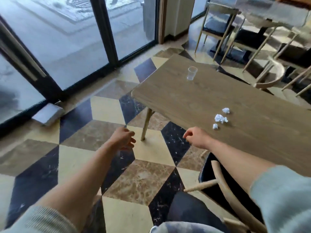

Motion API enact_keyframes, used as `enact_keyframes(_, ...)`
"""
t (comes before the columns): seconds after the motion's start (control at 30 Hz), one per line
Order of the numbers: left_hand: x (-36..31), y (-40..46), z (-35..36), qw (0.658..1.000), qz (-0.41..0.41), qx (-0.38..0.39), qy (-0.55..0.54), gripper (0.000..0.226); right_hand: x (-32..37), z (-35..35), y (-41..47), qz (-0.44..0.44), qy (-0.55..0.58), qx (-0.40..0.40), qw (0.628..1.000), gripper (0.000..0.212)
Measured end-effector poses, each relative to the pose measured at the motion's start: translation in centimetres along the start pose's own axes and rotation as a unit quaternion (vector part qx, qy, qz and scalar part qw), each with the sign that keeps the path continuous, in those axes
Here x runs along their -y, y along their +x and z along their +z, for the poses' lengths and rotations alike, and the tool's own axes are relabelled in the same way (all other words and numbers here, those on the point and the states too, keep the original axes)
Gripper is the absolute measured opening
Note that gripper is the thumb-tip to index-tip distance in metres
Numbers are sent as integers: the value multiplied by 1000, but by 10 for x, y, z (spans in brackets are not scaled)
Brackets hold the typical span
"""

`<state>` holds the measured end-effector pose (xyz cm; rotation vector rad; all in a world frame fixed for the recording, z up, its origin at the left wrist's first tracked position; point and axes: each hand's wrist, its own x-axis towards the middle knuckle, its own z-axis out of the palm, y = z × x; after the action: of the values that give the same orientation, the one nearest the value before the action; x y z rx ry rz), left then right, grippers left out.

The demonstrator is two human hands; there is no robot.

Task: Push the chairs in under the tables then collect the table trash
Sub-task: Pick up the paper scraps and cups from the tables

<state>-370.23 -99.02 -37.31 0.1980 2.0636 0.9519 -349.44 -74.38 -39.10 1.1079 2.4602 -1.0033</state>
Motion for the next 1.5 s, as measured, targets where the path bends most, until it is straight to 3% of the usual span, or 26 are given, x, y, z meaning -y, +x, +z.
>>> enact_keyframes(0.17, -17, 66, -92, 999, 31, -30, -6, 25, 113, 4, 111, -72, -35, 33, 996, 22)
enact_keyframes(0.37, -54, 194, -210, 998, -29, -40, 36, 26, 238, 26, 285, -105, 2, 66, 992, 24)
enact_keyframes(0.53, -101, 276, -313, 997, -52, -53, 21, 25, 347, 10, 391, -137, -29, 108, 984, 22)
enact_keyframes(0.6, -115, 301, -342, 998, -60, -25, 16, 24, 379, 0, 421, -136, -23, 114, 984, 23)
enact_keyframes(0.8, -176, 464, -443, 996, -64, 41, 44, 23, 485, -28, 572, -130, -27, 83, 988, 23)
enact_keyframes(0.93, -239, 577, -485, 993, -23, 65, 98, 18, 513, -56, 652, -61, 12, 31, 998, 19)
enact_keyframes(1.2, -420, 734, -460, 958, 50, 176, 221, 20, 488, -149, 748, 37, 144, -41, 988, 17)
enact_keyframes(1.3, -505, 805, -399, 937, 65, 233, 253, 15, 438, -190, 804, 87, 183, -77, 976, 18)
enact_keyframes(1.5, -654, 907, -273, 896, 74, 256, 355, 17, 345, -292, 887, 167, 252, -105, 947, 18)
